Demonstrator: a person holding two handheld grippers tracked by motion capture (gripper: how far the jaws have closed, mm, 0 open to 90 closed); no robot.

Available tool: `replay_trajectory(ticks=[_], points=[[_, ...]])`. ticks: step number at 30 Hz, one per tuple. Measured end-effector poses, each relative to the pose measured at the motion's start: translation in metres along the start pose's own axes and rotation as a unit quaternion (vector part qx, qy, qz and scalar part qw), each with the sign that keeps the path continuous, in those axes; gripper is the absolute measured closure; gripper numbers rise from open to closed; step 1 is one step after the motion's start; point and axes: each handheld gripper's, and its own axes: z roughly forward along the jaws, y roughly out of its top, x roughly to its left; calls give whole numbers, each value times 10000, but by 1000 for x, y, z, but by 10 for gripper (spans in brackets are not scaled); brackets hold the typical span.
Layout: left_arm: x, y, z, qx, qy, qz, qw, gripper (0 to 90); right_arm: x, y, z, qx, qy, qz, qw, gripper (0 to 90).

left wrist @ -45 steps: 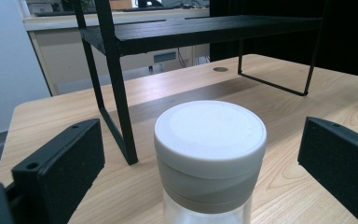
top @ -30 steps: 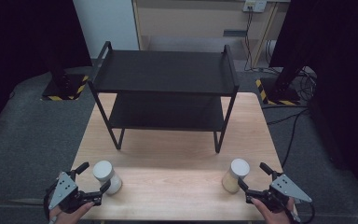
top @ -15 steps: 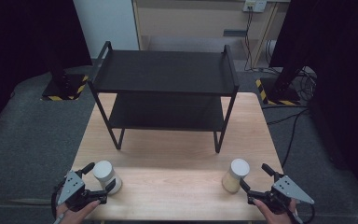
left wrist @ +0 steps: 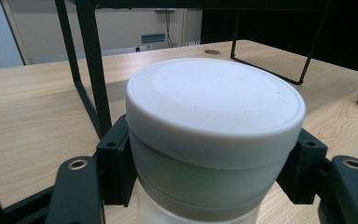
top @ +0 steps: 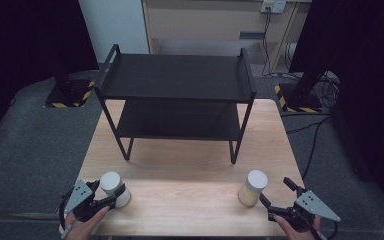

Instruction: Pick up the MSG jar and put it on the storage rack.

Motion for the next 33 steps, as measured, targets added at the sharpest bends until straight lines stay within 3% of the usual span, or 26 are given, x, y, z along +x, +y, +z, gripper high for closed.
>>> replay_trajectory(ticks=[13,28,33], points=[[4,11,-7,-78,-134,72,9999,331,-1,-2,1,49,-12,9,10000,15],[-7,38,-7,41,-428,278,9987,331,-4,-4,3,68,116,97,9999,12],[-7,53,-4,133,-597,452,9971,331,-3,-3,3,41,144,84,9999,12]])
